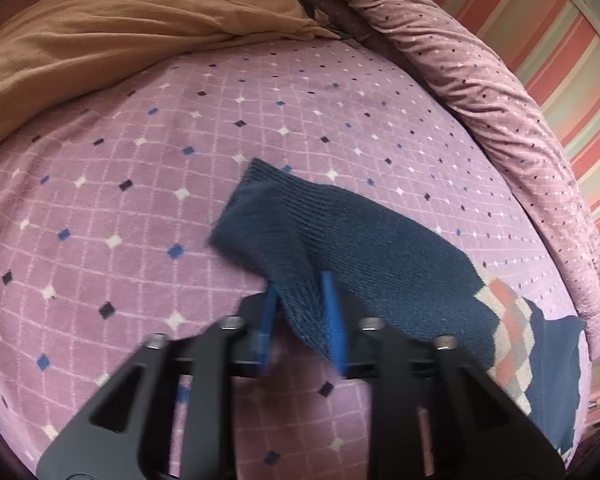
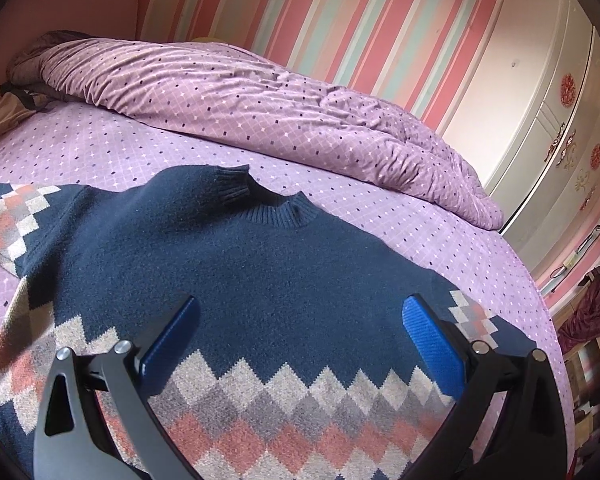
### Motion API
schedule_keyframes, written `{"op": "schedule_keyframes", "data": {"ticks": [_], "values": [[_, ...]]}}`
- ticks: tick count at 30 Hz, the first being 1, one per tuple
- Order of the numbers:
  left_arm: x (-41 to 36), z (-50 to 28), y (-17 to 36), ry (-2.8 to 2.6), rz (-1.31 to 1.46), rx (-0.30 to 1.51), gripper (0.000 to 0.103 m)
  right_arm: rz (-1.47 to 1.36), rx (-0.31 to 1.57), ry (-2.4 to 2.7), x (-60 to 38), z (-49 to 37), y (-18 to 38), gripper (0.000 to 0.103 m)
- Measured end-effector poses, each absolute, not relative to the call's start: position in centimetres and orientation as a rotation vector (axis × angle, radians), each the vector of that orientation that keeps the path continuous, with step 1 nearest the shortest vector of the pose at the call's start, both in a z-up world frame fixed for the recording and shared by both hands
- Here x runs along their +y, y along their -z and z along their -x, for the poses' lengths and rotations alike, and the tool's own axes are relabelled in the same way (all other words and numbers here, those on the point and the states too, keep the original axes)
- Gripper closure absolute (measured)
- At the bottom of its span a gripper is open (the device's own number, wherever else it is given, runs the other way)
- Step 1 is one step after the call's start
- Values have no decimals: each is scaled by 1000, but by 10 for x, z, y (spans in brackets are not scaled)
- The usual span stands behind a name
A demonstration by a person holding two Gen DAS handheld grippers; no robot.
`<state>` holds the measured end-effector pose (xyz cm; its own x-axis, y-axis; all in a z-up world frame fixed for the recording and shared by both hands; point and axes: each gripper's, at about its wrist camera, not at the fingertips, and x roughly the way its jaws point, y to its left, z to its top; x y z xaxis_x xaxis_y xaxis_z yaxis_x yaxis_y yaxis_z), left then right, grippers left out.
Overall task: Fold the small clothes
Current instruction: 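Move the left gripper to the sweater sleeve cuff and grasp it, then lift the sleeve with the left gripper and fold it across the sweater body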
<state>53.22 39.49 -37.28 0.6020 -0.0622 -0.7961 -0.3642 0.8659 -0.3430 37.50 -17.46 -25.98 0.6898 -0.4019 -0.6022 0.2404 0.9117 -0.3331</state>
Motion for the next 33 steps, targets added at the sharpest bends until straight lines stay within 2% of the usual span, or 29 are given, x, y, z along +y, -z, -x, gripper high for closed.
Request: {"op": "schedule_keyframes", "data": {"ticks": [15, 22, 33], "values": [[363, -524, 321, -215, 373, 819, 97, 214, 723, 370, -190, -366, 257, 1], [326, -522, 275, -233, 249, 775, 97, 195, 710, 389, -207, -354, 244, 1], [267, -522, 232, -203, 142, 728, 97, 156, 690, 391, -234, -340, 227, 1]]}}
